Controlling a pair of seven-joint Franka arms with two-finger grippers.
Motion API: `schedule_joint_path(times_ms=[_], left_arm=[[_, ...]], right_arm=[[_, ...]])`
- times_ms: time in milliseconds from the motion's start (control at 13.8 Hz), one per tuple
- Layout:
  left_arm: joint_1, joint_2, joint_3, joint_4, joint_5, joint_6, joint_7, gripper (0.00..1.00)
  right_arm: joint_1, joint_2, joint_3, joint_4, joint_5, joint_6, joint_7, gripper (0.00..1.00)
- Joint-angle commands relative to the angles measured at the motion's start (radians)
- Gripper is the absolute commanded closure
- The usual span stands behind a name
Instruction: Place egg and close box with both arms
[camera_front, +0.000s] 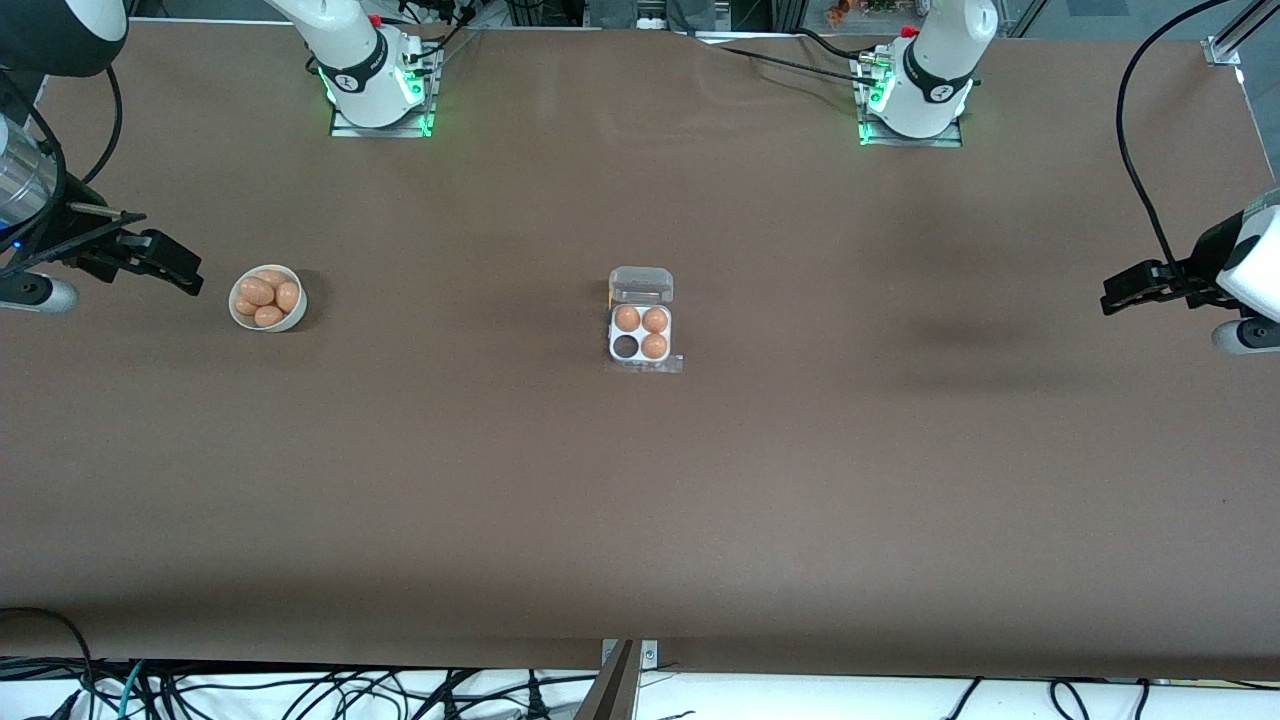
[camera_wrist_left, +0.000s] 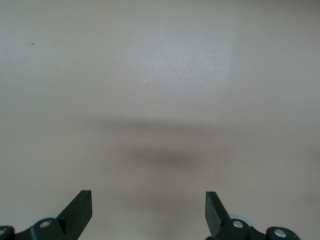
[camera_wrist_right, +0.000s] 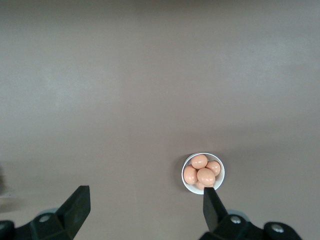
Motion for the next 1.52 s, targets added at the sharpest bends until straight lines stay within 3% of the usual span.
schedule_joint_path(times_ms=[0,1083,1444], left_arm=[[0.004,0.014,-0.002,0.033,0.002,-0.022,0.008,0.00],[0.004,0.019,0.003,0.034,0.002,-0.022,0.003,0.00],[0.004,0.020,0.003,0.034,0.002,-0.022,-0.003,0.00]], right_arm=[[-0.003,-0.004,0.002,0.006,0.004,-0.014,-0.006,0.00],[-0.003,-0.002,0.002,0.003,0.004,-0.017,-0.011,0.00],[-0.006,0.056,0.002,-0.010,0.003,-0.098,-0.138,0.00]])
